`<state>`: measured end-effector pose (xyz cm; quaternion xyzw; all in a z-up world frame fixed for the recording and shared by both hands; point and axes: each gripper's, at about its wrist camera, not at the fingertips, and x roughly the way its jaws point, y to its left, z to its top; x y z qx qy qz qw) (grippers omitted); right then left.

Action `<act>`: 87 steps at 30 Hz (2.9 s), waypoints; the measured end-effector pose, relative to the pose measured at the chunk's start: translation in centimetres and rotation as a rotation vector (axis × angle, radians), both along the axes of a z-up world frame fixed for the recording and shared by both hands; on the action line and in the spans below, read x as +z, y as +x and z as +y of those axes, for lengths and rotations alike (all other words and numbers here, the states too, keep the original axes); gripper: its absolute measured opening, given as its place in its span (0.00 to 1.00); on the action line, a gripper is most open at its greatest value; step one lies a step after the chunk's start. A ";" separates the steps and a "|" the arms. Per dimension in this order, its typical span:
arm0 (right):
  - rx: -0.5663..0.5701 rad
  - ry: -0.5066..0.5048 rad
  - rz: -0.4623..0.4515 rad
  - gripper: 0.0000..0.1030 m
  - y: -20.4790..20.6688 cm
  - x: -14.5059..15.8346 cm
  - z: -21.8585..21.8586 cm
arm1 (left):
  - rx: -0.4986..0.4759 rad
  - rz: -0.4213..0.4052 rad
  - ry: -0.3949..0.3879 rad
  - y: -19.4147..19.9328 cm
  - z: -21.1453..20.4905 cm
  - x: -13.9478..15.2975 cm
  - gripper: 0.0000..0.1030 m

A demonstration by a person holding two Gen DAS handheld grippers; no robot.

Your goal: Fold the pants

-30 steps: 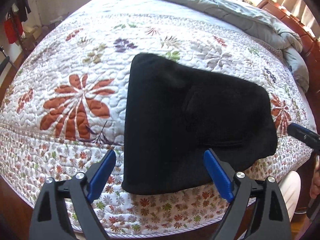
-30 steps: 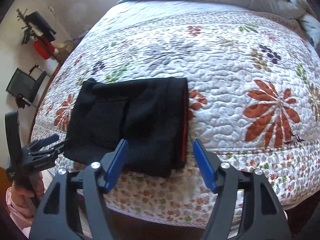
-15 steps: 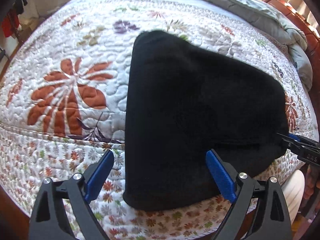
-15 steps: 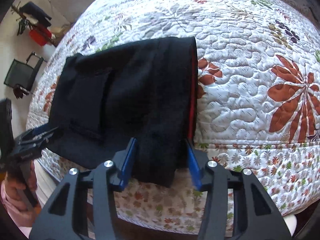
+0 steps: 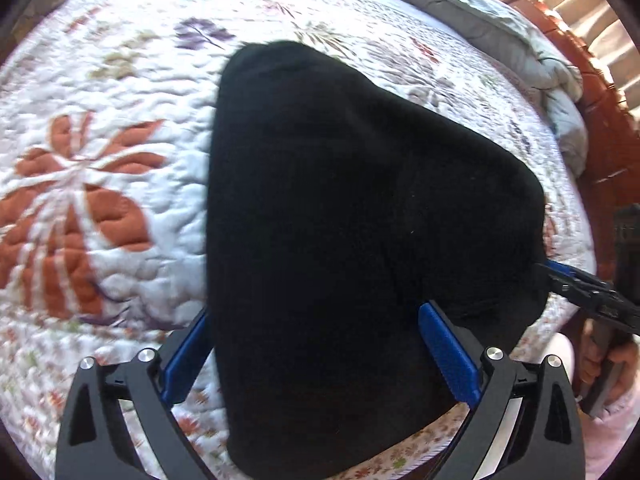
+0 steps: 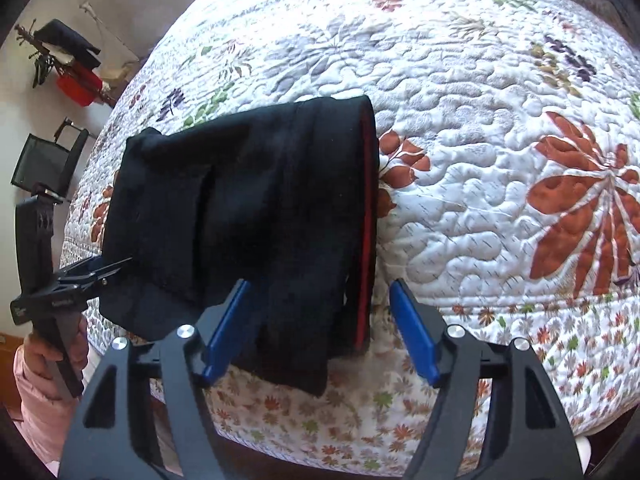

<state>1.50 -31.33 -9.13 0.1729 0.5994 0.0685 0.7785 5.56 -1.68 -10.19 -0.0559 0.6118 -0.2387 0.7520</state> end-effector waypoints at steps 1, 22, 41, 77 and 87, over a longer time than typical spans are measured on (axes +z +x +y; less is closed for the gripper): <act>0.005 0.014 0.009 0.70 0.3 -0.4 -0.1 | -0.008 0.018 -0.023 0.3 -0.1 -0.5 0.97; 0.155 0.201 -0.163 0.29 1.3 3.9 0.7 | 0.072 -0.042 -0.182 2.0 1.4 3.1 0.36; 0.096 0.064 -0.128 0.42 13.8 -1.8 -4.8 | 0.060 -0.118 -0.113 11.6 -4.1 0.3 0.55; -0.137 -0.156 -0.164 0.90 6.4 -0.4 -4.3 | 0.163 -0.259 0.212 5.2 -2.2 1.9 0.95; -0.094 -0.194 -0.154 0.92 4.1 0.5 -0.9 | 0.193 -0.264 0.228 3.2 -1.9 3.2 0.96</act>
